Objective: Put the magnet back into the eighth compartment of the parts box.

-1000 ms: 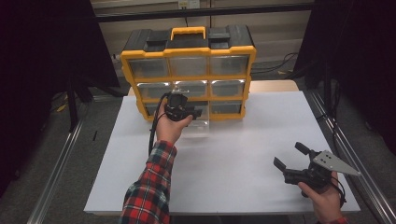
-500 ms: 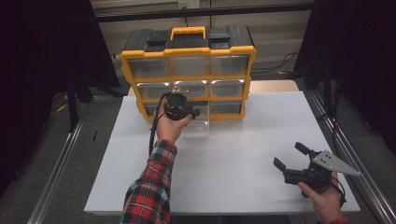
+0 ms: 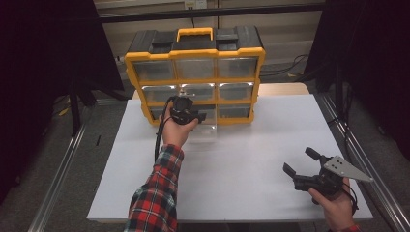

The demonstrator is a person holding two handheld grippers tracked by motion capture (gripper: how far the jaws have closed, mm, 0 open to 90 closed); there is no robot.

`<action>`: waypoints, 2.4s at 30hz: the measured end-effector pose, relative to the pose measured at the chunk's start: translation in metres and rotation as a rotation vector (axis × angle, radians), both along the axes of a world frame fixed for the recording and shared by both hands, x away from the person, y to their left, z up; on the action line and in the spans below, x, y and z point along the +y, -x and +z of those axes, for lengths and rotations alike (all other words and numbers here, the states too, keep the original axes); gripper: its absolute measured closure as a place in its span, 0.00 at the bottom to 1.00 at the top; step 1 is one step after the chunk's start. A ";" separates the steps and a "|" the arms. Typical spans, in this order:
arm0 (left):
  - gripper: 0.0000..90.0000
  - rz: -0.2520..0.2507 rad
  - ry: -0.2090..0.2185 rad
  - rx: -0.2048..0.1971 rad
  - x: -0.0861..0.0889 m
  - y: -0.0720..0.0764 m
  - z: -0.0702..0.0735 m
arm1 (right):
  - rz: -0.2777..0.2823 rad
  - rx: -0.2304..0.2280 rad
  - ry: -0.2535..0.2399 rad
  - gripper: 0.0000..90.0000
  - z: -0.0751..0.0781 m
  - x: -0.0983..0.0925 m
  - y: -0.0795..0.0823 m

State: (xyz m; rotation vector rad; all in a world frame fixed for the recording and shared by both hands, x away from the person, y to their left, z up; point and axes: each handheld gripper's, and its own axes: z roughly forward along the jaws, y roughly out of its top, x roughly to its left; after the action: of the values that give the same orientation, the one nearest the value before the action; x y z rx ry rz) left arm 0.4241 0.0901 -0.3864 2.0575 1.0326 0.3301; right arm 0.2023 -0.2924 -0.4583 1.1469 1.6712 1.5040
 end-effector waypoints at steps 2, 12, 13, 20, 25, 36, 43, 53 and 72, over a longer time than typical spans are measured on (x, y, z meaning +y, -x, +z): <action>0.69 0.002 0.001 -0.005 0.001 0.000 -0.001 | -0.001 -0.001 0.004 0.00 0.000 0.000 0.000; 0.68 0.009 0.011 0.002 0.005 0.003 -0.001 | 0.002 -0.001 -0.002 0.00 0.000 0.000 0.000; 0.68 0.008 0.021 -0.004 0.005 0.003 -0.002 | 0.001 -0.002 -0.005 0.00 0.000 0.000 0.000; 0.69 0.001 0.036 0.002 0.009 0.007 0.000 | 0.001 0.001 -0.001 0.00 0.000 0.000 0.000; 0.71 0.000 0.063 -0.001 0.010 0.011 0.001 | 0.003 0.002 -0.001 0.00 0.000 0.000 0.000; 0.79 -0.011 0.062 -0.003 0.014 0.018 0.001 | 0.003 -0.001 -0.008 0.00 0.000 0.000 0.000; 0.83 -0.013 0.074 -0.012 0.014 0.022 0.002 | 0.004 -0.001 -0.009 0.00 0.000 0.000 0.000; 0.89 -0.020 0.089 -0.007 0.016 0.028 0.001 | -0.001 -0.003 -0.009 0.01 0.000 0.000 0.000; 0.97 -0.035 0.093 -0.025 0.017 0.040 0.000 | 0.003 -0.001 -0.007 0.01 0.000 0.000 0.000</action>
State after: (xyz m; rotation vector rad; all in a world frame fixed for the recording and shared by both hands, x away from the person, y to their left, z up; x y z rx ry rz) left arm 0.3839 0.1071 -0.3862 1.9812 0.9777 0.2842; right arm 0.2019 -0.2919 -0.4583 1.1478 1.6687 1.5132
